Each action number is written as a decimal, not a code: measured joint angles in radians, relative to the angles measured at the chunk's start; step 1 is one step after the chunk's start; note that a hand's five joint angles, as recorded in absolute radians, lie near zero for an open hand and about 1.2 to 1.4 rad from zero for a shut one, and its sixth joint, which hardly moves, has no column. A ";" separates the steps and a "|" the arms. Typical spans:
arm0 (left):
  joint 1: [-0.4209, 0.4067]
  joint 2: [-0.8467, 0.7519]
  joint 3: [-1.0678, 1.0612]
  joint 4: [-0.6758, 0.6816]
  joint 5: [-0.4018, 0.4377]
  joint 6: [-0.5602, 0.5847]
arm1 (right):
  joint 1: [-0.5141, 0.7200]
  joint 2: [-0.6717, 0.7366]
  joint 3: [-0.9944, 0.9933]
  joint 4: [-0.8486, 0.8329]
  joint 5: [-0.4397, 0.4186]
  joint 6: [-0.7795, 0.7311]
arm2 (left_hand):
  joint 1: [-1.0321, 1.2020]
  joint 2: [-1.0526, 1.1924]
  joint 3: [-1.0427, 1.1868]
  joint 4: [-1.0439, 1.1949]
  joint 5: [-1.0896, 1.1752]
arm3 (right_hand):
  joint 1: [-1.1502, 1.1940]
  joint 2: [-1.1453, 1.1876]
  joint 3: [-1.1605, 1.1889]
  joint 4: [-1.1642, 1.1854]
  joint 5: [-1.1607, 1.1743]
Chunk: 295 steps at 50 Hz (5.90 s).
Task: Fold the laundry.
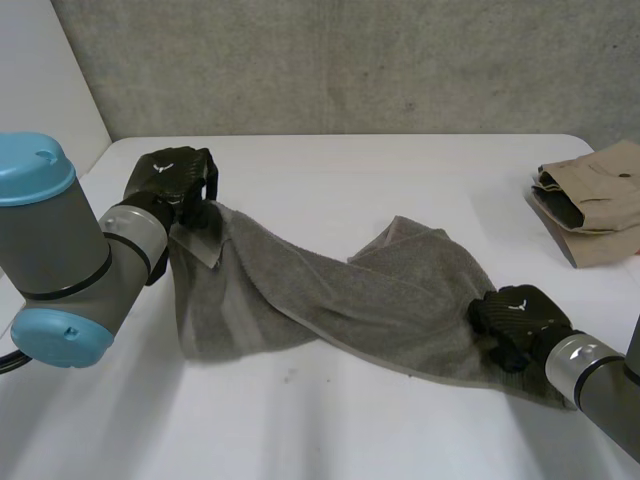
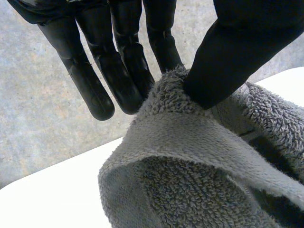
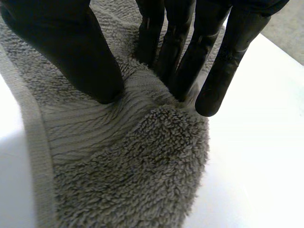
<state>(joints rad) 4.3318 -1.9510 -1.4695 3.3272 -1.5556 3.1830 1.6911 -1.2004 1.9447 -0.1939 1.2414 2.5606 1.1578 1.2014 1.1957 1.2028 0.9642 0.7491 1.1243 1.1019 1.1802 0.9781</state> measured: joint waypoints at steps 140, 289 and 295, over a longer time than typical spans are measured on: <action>0.041 0.050 0.139 -0.056 -0.026 -0.060 | 0.094 -0.178 0.181 -0.055 0.063 0.158 | 0.000 0.000 0.000 0.000 0.000 | -0.454 -0.786 -0.755 -0.837 -0.813; 0.102 -0.115 -0.150 0.372 -0.012 0.136 | 0.122 0.162 -0.491 0.035 0.038 -0.127 | 0.000 0.002 0.001 0.000 0.000 | 0.241 0.053 0.079 0.009 0.013; 0.108 -0.098 -0.214 0.231 -0.012 0.172 | 0.089 0.167 -0.405 0.149 0.029 -0.244 | 0.000 0.002 0.001 0.000 0.000 | 0.241 0.053 0.079 0.009 0.013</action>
<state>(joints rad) 4.4397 -2.0489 -1.6833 3.5586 -1.5678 3.3551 1.7805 -1.0329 1.5399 -0.0452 1.2699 2.3168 1.1579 1.2030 1.1969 1.2031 0.9641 0.9906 1.1777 1.1812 1.1893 0.9914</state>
